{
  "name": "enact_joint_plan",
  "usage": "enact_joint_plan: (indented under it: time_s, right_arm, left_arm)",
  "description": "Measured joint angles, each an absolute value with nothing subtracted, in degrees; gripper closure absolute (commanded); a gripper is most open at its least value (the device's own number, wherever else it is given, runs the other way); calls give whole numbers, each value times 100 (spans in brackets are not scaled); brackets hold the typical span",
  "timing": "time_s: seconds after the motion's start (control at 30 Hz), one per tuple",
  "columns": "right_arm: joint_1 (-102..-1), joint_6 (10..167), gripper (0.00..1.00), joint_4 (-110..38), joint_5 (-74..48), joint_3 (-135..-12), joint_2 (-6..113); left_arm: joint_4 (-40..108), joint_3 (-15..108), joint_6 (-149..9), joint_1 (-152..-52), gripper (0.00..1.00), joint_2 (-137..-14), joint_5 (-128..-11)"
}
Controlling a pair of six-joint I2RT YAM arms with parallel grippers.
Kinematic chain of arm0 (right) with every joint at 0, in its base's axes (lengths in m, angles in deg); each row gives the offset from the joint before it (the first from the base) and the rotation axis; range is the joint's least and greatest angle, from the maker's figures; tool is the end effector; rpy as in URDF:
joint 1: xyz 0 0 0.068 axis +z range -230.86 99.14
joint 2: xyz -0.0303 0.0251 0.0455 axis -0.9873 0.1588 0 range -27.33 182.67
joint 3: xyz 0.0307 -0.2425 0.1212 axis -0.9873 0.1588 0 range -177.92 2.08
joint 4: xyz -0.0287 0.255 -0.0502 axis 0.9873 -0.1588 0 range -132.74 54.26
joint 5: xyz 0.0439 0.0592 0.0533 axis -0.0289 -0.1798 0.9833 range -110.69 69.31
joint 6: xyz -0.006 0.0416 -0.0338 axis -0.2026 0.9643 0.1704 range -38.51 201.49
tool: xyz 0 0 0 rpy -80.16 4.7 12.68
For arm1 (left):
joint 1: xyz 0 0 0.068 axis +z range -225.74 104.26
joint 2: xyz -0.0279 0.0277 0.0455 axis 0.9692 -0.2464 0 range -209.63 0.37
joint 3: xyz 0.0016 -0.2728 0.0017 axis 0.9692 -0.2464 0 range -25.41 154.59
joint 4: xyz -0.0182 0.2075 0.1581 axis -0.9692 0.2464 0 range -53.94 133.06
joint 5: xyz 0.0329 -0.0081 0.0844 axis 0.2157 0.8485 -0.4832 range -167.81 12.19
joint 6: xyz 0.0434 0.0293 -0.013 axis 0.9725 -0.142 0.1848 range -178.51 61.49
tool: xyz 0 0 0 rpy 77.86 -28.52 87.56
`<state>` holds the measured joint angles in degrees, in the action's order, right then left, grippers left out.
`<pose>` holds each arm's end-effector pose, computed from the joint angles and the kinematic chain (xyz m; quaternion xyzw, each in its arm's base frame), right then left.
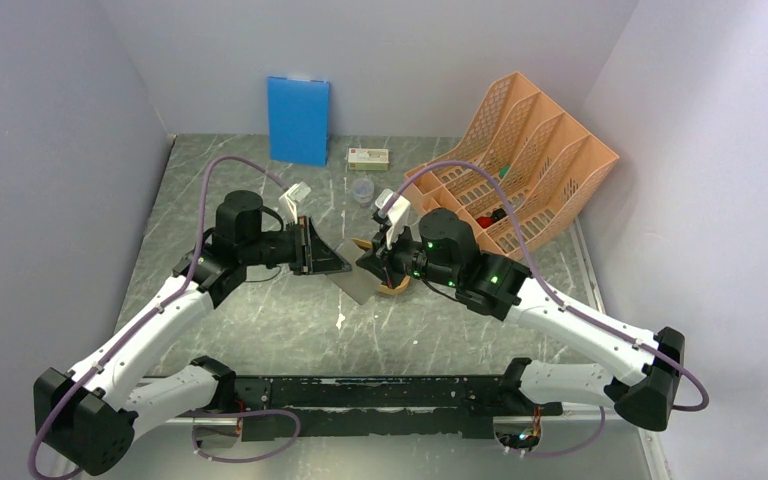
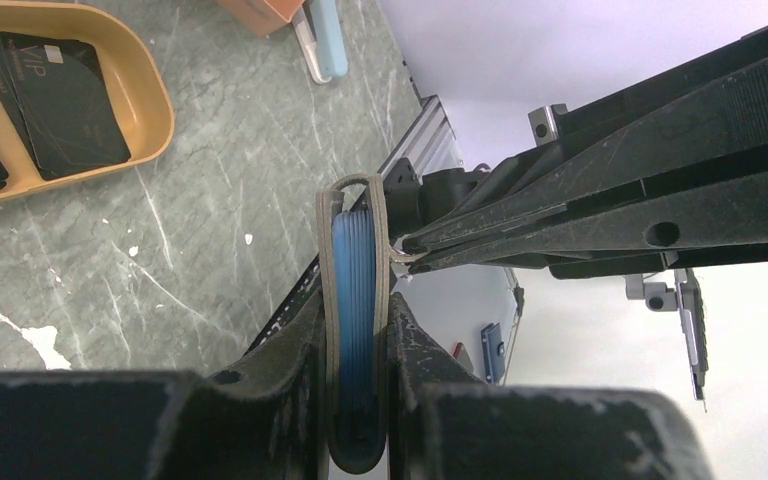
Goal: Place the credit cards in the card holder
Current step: Close the card holder.
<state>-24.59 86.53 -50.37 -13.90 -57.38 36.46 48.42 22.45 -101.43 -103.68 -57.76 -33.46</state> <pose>0.1385 0.2149 0.3562 -0.3823 0.7177 0.3372 0.4744 0.1864 -0.1271 0.3148 0.1073 0.7912 -0.5537 0.2364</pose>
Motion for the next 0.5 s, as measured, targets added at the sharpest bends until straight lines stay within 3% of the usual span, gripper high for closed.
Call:
enact_joint_plan:
  time_s: [0.5]
  right_arm:
    - [-2448,8539,100,-5243,-1639,-5738,3568]
  left_arm:
    - [4831,2245,-10206,-10368,95,-5774,-3394]
